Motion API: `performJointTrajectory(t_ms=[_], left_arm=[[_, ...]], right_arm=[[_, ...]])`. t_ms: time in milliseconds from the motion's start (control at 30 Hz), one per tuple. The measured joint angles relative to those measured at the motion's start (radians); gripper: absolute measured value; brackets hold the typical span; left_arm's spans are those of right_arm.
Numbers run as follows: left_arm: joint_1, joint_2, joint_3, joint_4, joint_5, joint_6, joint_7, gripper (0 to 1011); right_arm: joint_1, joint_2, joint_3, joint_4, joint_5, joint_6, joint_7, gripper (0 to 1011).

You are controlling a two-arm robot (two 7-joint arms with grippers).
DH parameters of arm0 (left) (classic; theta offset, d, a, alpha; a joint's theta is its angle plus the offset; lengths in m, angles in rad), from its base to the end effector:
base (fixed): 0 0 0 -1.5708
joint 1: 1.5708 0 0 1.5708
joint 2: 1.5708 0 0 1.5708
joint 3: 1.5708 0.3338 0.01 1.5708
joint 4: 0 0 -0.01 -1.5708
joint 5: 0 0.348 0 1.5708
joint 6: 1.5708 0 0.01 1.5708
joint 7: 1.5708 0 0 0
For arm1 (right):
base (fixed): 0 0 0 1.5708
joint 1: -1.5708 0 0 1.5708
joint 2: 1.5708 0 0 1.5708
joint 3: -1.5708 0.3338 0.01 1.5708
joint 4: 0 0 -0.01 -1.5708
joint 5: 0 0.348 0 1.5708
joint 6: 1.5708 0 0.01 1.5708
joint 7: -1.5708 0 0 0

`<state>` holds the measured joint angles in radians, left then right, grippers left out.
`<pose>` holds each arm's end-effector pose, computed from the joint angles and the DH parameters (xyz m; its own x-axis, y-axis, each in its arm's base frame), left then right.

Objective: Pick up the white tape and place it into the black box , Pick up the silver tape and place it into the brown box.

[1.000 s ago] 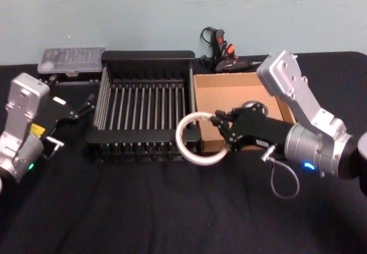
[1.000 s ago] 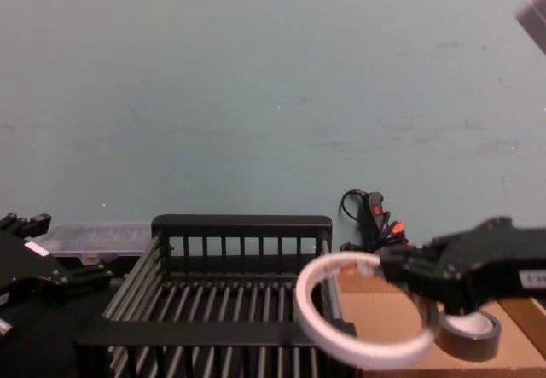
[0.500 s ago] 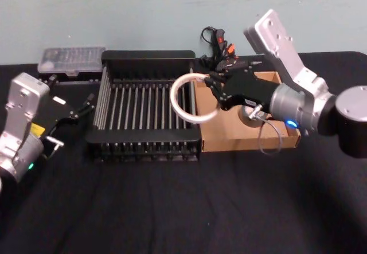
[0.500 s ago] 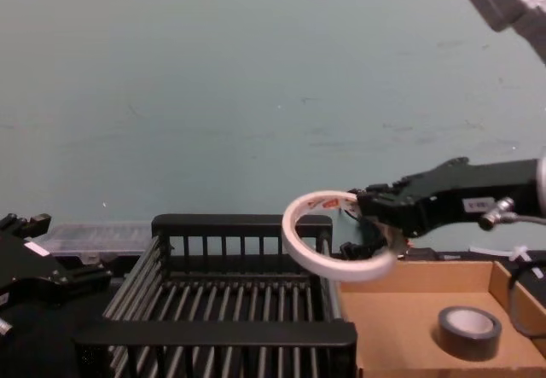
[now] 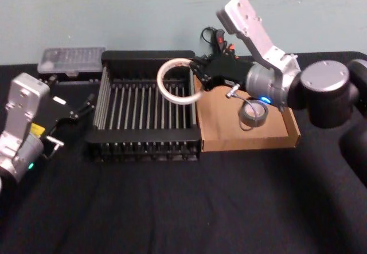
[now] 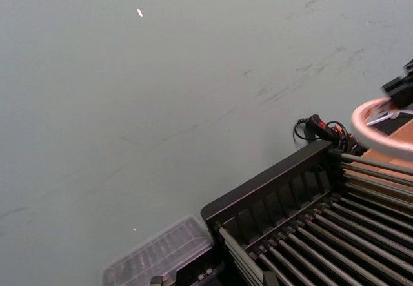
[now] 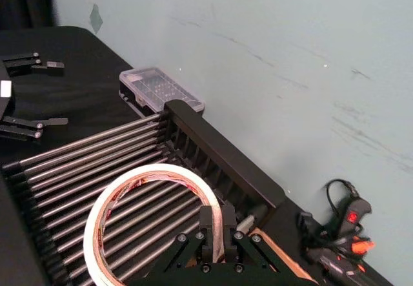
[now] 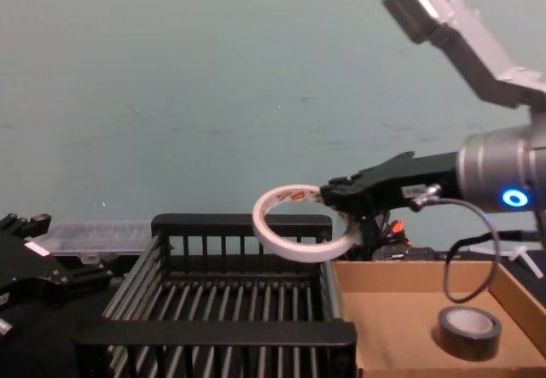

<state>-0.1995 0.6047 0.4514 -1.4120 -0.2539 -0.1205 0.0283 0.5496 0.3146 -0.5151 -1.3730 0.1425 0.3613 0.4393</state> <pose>0.4023 0.0972 -0.3451 0.2923 0.8803 0.3738 -0.9553 0.2873 0.0703 0.5011 0.0389 -0.2225 0.6940 -0.6748 0.2509 0.7179 0.6220 -0.3127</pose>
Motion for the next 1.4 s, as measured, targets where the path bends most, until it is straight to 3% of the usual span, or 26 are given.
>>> performJointTrajectory(t_ms=[367, 767, 1067, 1400], left_arm=[[0.000, 0.000, 0.000, 0.000, 0.000, 0.000, 0.000, 1001], [0.000, 0.000, 0.000, 0.000, 0.000, 0.000, 0.000, 1001], [0.000, 0.000, 0.000, 0.000, 0.000, 0.000, 0.000, 1001], [0.000, 0.000, 0.000, 0.000, 0.000, 0.000, 0.000, 1001]], right_arm=[[0.098, -0.089, -0.045, 0.189, -0.037, -0.050, 0.024, 92], [0.136, -0.146, -0.068, 0.309, -0.060, -0.074, 0.038, 92], [0.142, -0.164, -0.069, 0.351, -0.074, -0.076, 0.036, 92], [0.142, -0.167, -0.069, 0.353, -0.083, -0.076, 0.031, 92]])
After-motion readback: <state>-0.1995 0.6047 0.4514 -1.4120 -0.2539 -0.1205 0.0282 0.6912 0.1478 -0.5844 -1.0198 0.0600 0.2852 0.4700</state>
